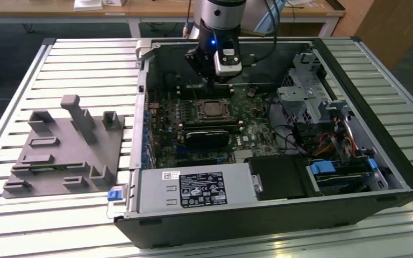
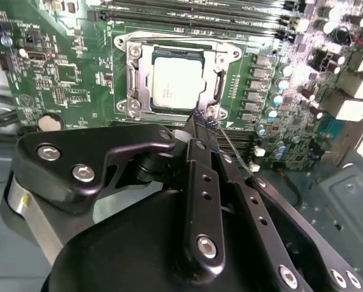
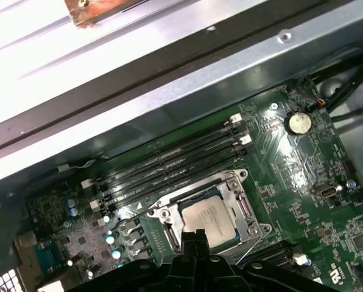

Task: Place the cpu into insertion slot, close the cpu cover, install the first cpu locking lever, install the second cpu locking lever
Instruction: 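Install the first cpu locking lever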

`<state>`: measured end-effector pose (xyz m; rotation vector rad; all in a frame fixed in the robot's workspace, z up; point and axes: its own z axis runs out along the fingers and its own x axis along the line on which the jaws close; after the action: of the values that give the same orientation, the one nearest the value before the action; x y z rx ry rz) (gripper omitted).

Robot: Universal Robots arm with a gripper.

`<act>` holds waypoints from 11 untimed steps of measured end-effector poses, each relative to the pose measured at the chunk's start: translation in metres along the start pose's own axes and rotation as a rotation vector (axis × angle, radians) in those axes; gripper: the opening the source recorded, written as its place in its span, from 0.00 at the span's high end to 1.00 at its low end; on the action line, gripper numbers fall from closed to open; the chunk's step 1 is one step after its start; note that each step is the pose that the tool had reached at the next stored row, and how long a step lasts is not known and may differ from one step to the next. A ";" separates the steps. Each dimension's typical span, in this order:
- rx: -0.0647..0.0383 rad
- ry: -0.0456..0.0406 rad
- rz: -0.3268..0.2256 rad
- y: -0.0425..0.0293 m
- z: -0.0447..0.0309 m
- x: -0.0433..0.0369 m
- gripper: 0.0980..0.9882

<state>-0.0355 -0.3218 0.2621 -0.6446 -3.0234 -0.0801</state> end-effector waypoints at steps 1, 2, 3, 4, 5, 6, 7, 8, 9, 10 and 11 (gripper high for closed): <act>0.001 0.0005 -0.014 0.0000 0.0001 0.0000 0.99; 0.002 0.0011 -0.031 0.0000 0.0002 0.0000 0.99; 0.002 0.0013 -0.045 0.0000 0.0004 0.0000 0.99; 0.001 -0.0011 -0.058 -0.0001 0.0005 -0.0001 0.99; -0.001 -0.0058 -0.062 -0.0001 0.0006 0.0000 0.99; -0.005 -0.0143 -0.064 -0.0003 0.0007 0.0004 0.99; -0.010 -0.0260 -0.066 -0.0004 0.0008 0.0008 0.99; -0.016 -0.0385 -0.068 -0.0005 0.0009 0.0010 0.99; -0.020 -0.0448 -0.072 -0.0006 0.0010 0.0010 0.99; -0.022 -0.0465 -0.080 -0.0005 0.0011 0.0010 0.99; -0.024 -0.0459 -0.092 -0.0005 0.0012 0.0010 0.99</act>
<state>-0.0367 -0.3218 0.2609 -0.5155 -3.1004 -0.1072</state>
